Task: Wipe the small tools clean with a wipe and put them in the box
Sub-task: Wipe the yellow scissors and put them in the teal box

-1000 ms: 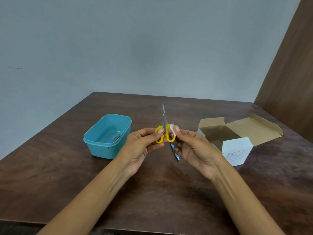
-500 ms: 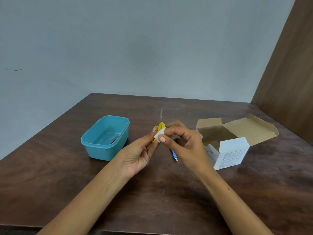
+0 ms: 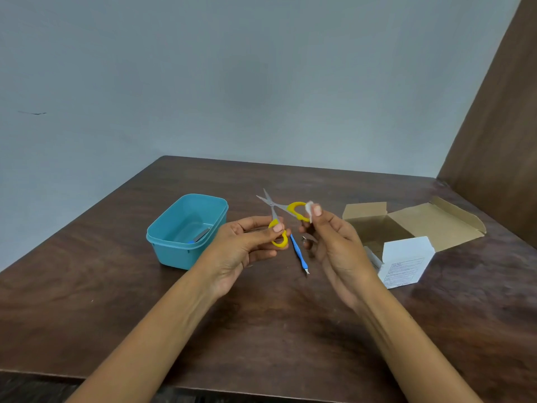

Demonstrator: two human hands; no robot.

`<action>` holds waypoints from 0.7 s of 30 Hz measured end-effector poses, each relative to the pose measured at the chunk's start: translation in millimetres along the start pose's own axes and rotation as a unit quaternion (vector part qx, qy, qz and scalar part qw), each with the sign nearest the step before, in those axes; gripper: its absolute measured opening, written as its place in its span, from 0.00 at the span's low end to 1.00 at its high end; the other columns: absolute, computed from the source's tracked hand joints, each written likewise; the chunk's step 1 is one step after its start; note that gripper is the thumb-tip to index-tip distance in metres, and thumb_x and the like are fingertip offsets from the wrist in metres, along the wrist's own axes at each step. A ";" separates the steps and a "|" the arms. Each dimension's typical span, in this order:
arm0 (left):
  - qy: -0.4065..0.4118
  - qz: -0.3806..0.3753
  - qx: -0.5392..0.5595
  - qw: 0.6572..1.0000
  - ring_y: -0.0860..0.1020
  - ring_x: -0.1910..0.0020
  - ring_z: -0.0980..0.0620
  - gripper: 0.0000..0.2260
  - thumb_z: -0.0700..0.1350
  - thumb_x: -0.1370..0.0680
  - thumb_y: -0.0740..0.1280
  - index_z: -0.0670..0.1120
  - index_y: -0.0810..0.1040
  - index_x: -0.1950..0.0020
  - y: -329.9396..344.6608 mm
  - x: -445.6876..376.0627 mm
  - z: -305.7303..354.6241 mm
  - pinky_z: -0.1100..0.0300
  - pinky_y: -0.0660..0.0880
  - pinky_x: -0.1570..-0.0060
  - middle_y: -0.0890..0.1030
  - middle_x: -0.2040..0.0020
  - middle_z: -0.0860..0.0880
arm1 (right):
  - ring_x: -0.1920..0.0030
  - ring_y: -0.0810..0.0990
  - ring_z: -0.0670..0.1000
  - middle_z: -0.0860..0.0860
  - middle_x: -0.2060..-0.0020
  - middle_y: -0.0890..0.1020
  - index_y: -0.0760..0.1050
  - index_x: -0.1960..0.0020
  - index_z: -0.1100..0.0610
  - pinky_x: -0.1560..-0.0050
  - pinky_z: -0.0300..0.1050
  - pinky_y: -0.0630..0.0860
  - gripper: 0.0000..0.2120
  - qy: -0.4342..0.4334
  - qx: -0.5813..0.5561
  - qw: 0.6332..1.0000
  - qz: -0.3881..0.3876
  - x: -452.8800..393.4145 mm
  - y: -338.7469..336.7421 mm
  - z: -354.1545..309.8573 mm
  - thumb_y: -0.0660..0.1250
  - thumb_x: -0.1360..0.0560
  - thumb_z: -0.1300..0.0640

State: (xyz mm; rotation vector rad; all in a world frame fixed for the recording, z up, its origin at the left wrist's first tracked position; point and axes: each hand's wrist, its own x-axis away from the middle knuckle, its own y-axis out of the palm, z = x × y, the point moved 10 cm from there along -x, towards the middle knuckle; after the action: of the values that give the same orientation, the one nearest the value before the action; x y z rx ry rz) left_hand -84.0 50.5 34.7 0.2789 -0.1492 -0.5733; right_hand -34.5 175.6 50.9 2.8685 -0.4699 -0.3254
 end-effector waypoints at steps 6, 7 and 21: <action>0.002 -0.004 -0.015 1.000 0.83 0.59 0.53 0.13 0.47 0.34 0.73 0.43 0.83 0.53 3.0 -2.4 -2.3 0.62 0.81 0.59 0.85 0.53 0.45 | 0.67 0.75 0.43 0.48 0.70 0.75 0.79 0.62 0.54 0.67 0.36 0.73 0.10 0.059 -0.051 0.996 0.036 -1.6 -14.7 7.3 0.67 0.33 0.48; 0.000 0.000 0.005 1.000 0.83 0.60 0.52 0.13 0.47 0.34 0.72 0.43 0.83 0.53 3.2 -3.0 -2.6 0.61 0.81 0.59 0.86 0.53 0.44 | 0.67 0.75 0.44 0.49 0.69 0.75 0.79 0.62 0.55 0.68 0.35 0.73 0.09 0.078 -0.051 0.995 0.022 -1.4 -12.1 10.5 0.68 0.33 0.49; -0.042 0.027 0.147 0.988 0.84 0.66 0.56 0.03 0.42 0.28 0.69 0.43 0.81 0.56 0.5 -6.6 -10.9 0.65 0.79 0.70 0.85 0.64 0.47 | 0.59 0.83 0.45 0.51 0.61 0.86 0.84 0.57 0.56 0.65 0.36 0.78 0.10 0.040 -0.043 0.998 -0.009 5.5 -1.1 3.4 0.73 0.38 0.58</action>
State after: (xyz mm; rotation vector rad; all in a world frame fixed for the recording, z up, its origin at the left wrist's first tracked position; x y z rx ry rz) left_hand -86.8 56.9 24.1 0.5361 -0.3244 -0.5079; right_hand -29.9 174.2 46.4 2.7910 -0.4058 -0.2263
